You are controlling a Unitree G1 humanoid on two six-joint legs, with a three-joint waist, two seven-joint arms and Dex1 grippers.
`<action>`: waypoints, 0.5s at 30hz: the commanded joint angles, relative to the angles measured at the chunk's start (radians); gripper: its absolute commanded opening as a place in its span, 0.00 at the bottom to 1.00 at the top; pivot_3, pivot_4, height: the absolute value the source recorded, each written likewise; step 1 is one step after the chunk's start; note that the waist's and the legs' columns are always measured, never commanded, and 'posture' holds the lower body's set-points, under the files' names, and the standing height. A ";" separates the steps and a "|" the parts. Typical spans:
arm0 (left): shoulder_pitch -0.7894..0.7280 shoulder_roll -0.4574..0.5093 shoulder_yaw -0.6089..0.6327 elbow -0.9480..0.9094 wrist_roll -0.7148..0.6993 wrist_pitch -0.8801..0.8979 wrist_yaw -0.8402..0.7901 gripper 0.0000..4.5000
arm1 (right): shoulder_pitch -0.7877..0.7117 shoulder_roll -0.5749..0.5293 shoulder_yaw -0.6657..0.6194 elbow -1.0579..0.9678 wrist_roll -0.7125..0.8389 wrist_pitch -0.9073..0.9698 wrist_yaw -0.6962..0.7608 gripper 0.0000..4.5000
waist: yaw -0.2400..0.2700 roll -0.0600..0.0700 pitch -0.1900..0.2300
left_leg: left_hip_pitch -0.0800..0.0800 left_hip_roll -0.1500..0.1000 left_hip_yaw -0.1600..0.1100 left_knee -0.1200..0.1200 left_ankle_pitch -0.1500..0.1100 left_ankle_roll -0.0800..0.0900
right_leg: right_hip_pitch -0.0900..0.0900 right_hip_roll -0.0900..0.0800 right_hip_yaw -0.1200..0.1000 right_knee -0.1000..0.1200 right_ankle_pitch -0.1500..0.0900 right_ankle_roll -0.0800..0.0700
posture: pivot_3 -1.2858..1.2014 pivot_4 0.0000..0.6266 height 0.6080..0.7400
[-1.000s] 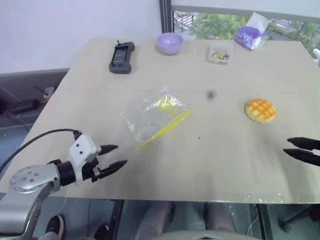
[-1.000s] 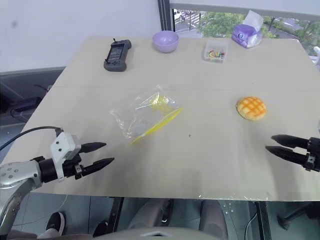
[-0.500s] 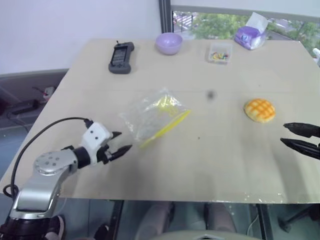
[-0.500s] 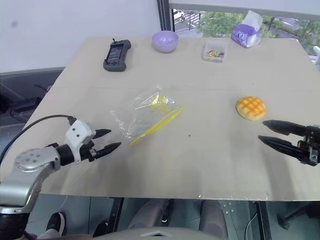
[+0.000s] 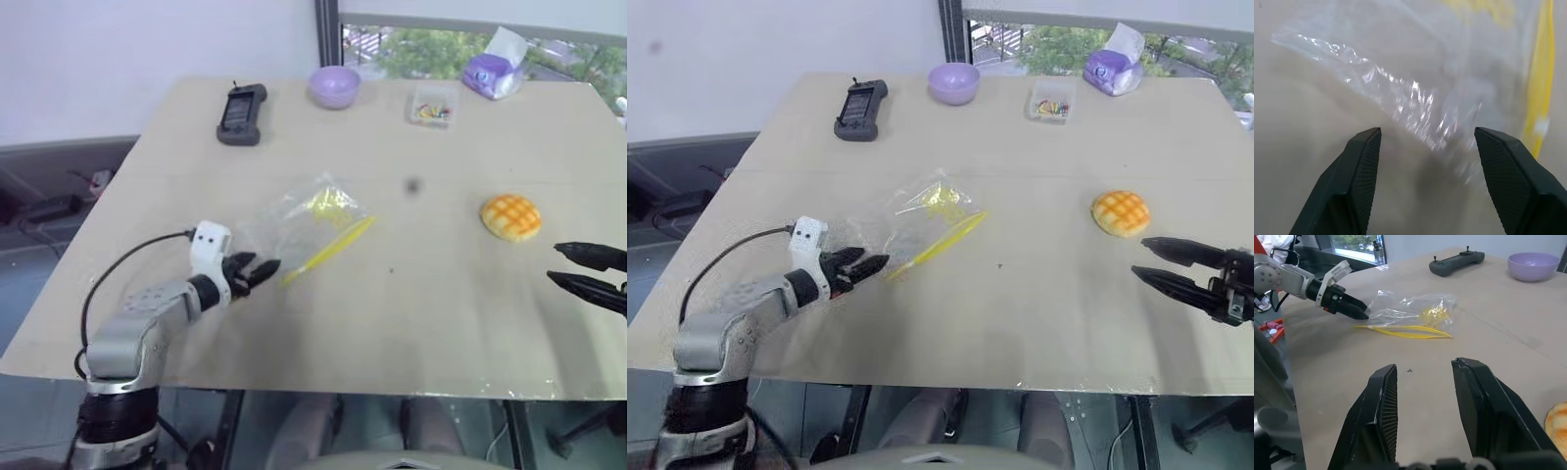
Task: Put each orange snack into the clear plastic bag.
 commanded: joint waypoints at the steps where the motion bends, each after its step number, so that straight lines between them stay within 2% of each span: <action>1: -0.021 -0.077 0.010 0.005 -0.056 0.119 0.079 0.72 | -0.004 0.003 -0.003 -0.011 0.003 -0.021 -0.008 0.43 | 0.001 0.000 0.000 | 0.003 0.000 0.000 0.000 -0.001 0.001 | 0.003 0.000 0.000 0.000 0.000 0.000 | 0.52 0.24 1.00; 5: -0.106 -0.213 0.054 0.105 -0.037 0.195 0.227 0.72 | -0.010 0.001 0.005 -0.009 0.003 -0.020 -0.015 0.43 | 0.005 0.001 -0.002 | 0.008 0.000 0.000 0.000 -0.002 0.003 | 0.009 0.000 -0.001 -0.001 0.000 0.001 | 0.52 0.24 1.00; 8: -0.148 -0.255 0.084 0.200 0.009 0.178 0.309 0.72 | -0.013 0.000 0.011 -0.009 0.003 -0.020 -0.019 0.43 | 0.013 0.001 -0.007 | 0.009 -0.001 0.000 0.001 -0.002 0.003 | 0.011 0.000 -0.001 -0.001 0.000 0.002 | 0.52 0.24 1.00; 11: -0.182 -0.308 0.145 0.237 -0.020 0.185 0.354 0.55 | -0.015 0.003 0.019 -0.011 0.001 -0.021 -0.023 0.43 | 0.015 0.006 -0.013 | 0.011 -0.001 0.000 0.001 -0.002 0.003 | 0.011 0.000 0.000 -0.001 0.000 0.002 | 0.52 0.24 1.00; 15: -0.217 -0.355 0.189 0.245 -0.058 0.227 0.385 0.11 | -0.015 0.009 0.027 -0.019 0.000 -0.020 -0.032 0.43 | 0.019 0.007 -0.014 | 0.011 0.000 0.001 0.000 -0.002 0.003 | 0.012 0.001 0.000 -0.001 0.000 0.002 | 0.52 0.24 1.00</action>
